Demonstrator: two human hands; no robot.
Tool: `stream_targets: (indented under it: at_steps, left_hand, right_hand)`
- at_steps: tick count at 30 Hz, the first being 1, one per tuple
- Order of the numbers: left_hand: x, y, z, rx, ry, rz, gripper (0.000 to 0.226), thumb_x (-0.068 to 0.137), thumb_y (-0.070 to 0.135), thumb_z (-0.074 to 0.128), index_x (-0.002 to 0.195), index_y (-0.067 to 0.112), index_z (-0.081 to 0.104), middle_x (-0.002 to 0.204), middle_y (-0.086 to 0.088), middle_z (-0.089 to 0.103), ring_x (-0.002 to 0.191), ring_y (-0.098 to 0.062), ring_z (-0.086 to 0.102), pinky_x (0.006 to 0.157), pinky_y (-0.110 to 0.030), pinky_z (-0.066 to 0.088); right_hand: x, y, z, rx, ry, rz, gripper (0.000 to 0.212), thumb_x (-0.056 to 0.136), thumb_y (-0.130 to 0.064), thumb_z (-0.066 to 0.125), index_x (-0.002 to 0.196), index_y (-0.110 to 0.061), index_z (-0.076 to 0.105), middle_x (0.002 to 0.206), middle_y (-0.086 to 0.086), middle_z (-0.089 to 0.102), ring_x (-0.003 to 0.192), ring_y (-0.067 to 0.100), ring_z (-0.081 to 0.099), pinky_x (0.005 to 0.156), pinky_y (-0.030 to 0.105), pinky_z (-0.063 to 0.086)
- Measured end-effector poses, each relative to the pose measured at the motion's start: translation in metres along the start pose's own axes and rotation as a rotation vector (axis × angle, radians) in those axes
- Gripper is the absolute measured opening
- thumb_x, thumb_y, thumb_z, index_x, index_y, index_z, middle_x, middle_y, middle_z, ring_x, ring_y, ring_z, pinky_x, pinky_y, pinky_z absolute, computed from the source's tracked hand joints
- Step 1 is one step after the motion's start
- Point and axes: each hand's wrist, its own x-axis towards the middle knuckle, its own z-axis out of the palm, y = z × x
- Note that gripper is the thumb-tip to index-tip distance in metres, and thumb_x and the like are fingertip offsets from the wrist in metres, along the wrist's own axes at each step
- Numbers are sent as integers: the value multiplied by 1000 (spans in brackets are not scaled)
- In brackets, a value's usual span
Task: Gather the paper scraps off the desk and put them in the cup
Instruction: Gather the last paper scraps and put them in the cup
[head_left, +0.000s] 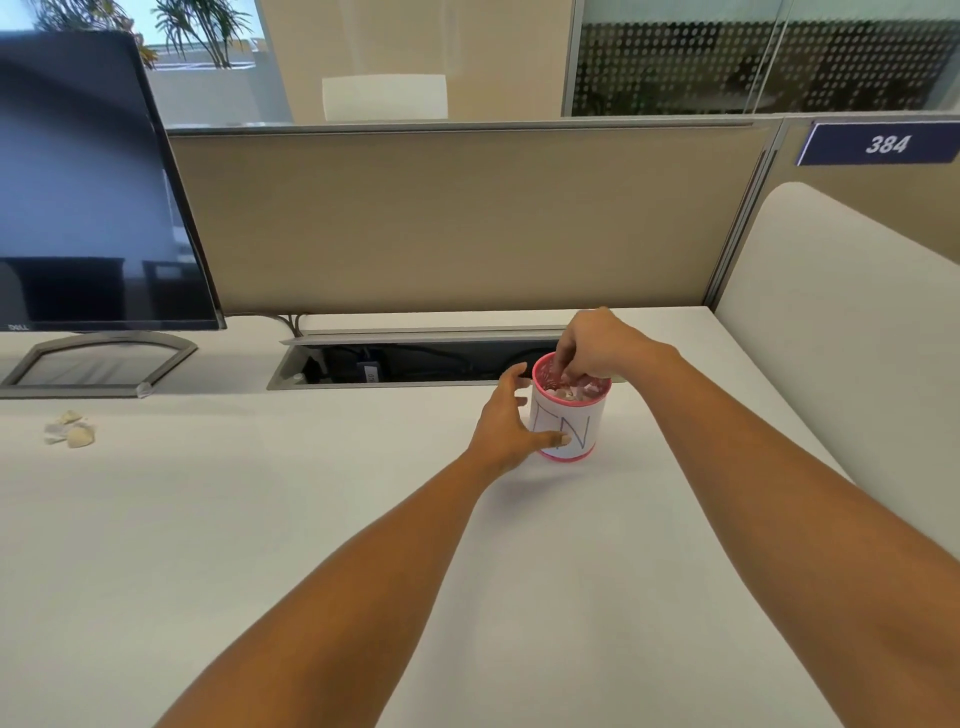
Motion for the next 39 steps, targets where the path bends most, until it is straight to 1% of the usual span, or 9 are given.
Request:
stream_targets:
  at_steps: [8,12,15,19,21,24,28,34,39]
  left_hand:
    - [-32,-22,-21,83,31,-154,91,75,23,75,145,23,16,148,-5,35,131,-26,42,106,-39,40]
    - [-60,-38,-39,322,31,-147,82,80,29,70,144,26,18,146,-1,41,128,-24,47,106,-40,40]
    - [-83,-50,-56,481,21,-127,76,83,34,66,143,26,20,145,1,43,128,-23,47,107,-40,36]
    - [-116,-67,-81,580,2,-133,72,85,33,62,143,25,20,137,-2,50,125,-24,48,104,-38,36]
    - [-134,-76,-94,621,-1,-120,71,86,33,60,143,24,18,136,-2,50,126,-23,46,103,-37,36]
    - [-159,-92,-116,664,-2,-99,70,88,34,56,145,22,17,142,-1,44,133,-20,39,106,-36,34]
    - [-194,-118,-149,746,-19,-13,62,92,42,46,145,22,22,150,4,32,139,-12,29,111,-32,29]
    - [-241,-164,-209,802,68,11,55,93,50,39,142,24,32,153,6,25,141,-6,22,114,-30,23]
    - [-271,-199,-262,722,130,-42,58,92,50,42,142,22,33,153,5,25,142,-8,21,116,-27,19]
  right_hand:
    - [-32,-25,-10,66,200,-11,19,88,-8,58,102,-8,71,112,13,66,103,27,60,89,34,50]
    - [-56,-45,4,41,193,-34,25,91,-7,50,109,-8,67,116,11,64,106,26,59,95,32,49]
    - [-75,-60,22,68,221,-59,23,91,-8,49,107,-9,67,110,10,67,100,24,62,87,27,48]
    - [-100,-85,61,66,98,-59,21,90,-12,53,106,-9,67,111,10,67,99,23,62,79,24,45]
    - [-110,-98,84,67,35,-67,22,89,-16,55,106,-10,67,114,9,65,102,24,61,80,24,44]
    - [-126,-119,117,74,-56,-66,28,88,-25,58,113,-14,63,126,7,57,116,23,52,95,29,42]
    - [-147,-149,159,94,-163,-65,48,90,-38,54,132,-17,46,145,4,37,135,21,33,109,34,30]
    - [-169,-198,208,-17,-178,-33,64,92,-53,40,145,-23,19,157,-1,5,146,22,3,115,53,10]
    - [-170,-255,239,-37,-126,-90,65,92,-57,33,147,-26,15,158,-1,1,146,21,-2,115,56,4]
